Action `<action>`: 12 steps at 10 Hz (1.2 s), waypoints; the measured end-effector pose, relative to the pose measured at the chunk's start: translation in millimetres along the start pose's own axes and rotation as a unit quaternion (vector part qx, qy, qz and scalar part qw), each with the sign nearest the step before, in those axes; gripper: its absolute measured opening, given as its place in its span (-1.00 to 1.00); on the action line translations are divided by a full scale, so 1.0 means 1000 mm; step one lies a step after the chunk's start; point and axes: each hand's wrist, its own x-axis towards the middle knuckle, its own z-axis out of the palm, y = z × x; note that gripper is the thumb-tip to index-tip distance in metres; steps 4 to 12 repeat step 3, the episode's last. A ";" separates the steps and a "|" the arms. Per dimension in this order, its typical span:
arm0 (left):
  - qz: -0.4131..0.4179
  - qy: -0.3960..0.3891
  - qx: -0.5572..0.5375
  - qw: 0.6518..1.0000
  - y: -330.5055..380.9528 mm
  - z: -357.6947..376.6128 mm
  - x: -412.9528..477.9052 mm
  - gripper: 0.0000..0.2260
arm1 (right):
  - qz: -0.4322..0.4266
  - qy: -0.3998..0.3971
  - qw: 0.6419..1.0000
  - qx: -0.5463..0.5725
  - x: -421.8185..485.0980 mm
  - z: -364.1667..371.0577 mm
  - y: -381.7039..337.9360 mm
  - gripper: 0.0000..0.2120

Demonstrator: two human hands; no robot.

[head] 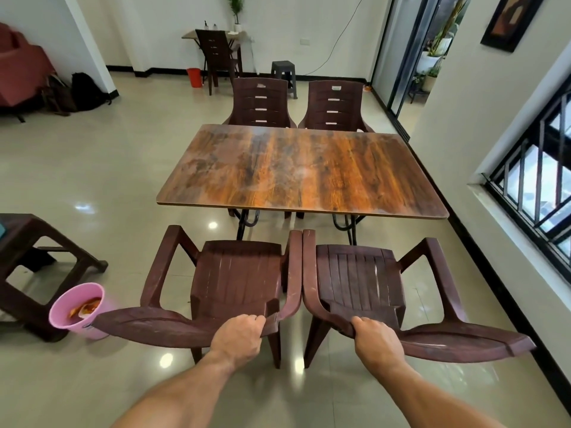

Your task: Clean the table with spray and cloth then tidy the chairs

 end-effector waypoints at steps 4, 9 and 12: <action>-0.014 -0.006 0.010 1.000 0.006 -0.007 -0.002 -0.27 | -0.031 0.002 1.000 -0.004 0.008 0.009 -0.006 -0.23; -0.014 -0.006 0.010 1.000 0.006 -0.007 -0.002 -0.27 | -0.031 0.002 1.000 -0.004 0.008 0.009 -0.006 -0.23; -0.014 -0.006 0.010 1.000 0.006 -0.007 -0.002 -0.27 | -0.031 0.002 1.000 -0.004 0.008 0.009 -0.006 -0.23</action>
